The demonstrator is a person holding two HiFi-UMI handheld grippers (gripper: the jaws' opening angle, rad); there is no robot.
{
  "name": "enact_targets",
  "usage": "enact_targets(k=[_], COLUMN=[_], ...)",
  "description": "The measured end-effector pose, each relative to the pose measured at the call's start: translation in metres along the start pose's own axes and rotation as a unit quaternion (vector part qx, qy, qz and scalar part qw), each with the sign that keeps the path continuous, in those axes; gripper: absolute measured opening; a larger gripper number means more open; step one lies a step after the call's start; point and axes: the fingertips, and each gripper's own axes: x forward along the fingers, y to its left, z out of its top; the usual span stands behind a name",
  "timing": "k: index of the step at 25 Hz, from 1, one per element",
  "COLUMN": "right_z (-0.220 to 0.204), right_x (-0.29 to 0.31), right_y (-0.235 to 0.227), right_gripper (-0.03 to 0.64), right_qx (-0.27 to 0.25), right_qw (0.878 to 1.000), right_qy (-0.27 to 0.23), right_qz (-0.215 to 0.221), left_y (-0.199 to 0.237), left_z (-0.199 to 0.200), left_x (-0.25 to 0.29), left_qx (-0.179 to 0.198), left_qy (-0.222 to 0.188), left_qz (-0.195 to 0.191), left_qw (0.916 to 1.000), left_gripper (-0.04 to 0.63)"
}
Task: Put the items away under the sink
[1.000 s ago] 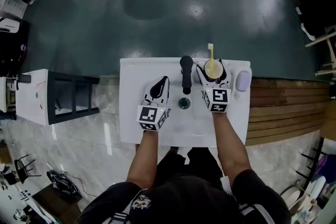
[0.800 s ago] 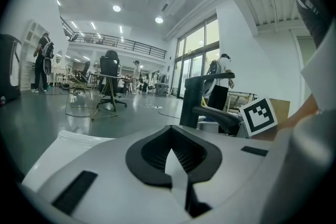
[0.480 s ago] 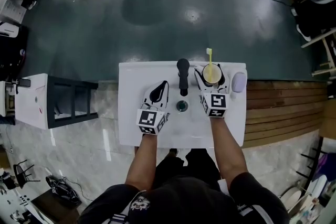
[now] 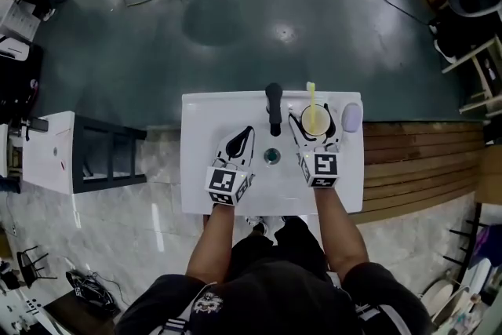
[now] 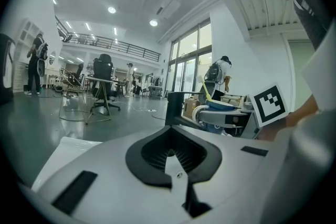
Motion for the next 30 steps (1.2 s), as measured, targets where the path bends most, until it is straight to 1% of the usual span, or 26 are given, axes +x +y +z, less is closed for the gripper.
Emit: enact_targets(k=[6, 14, 16, 21, 30], right_z=[0.024, 0.036, 0.039, 0.047, 0.048], right_x=[-0.036, -0.084, -0.1, -0.139, -0.192], right_y=[0.025, 0.058, 0.071, 0.098, 0.133], right_gripper=[0.423, 0.423, 0.423, 0.423, 0.423], right_qx=[0.006, 0.008, 0.004, 0.006, 0.005], right_qw=[1.0, 1.0, 1.0, 0.999, 0.998], right_qy=[-0.021, -0.023, -0.027, -0.039, -0.038], right_qz=[0.0, -0.001, 0.005, 0.018, 0.058], left_y=[-0.009, -0.021, -0.026, -0.043, -0.073], left_z=[0.013, 0.024, 0.023, 0.029, 0.038], left_x=[-0.024, -0.063, -0.073, -0.093, -0.138], left_qx=[0.007, 0.017, 0.01, 0.017, 0.026], left_qy=[-0.012, -0.023, -0.025, -0.038, -0.051], left_qz=[-0.009, -0.028, -0.039, -0.061, -0.059], left_qw=[0.9999, 0.9992, 0.9989, 0.9973, 0.9966], left_gripper=[0.0, 0.0, 0.0, 0.0, 0.0])
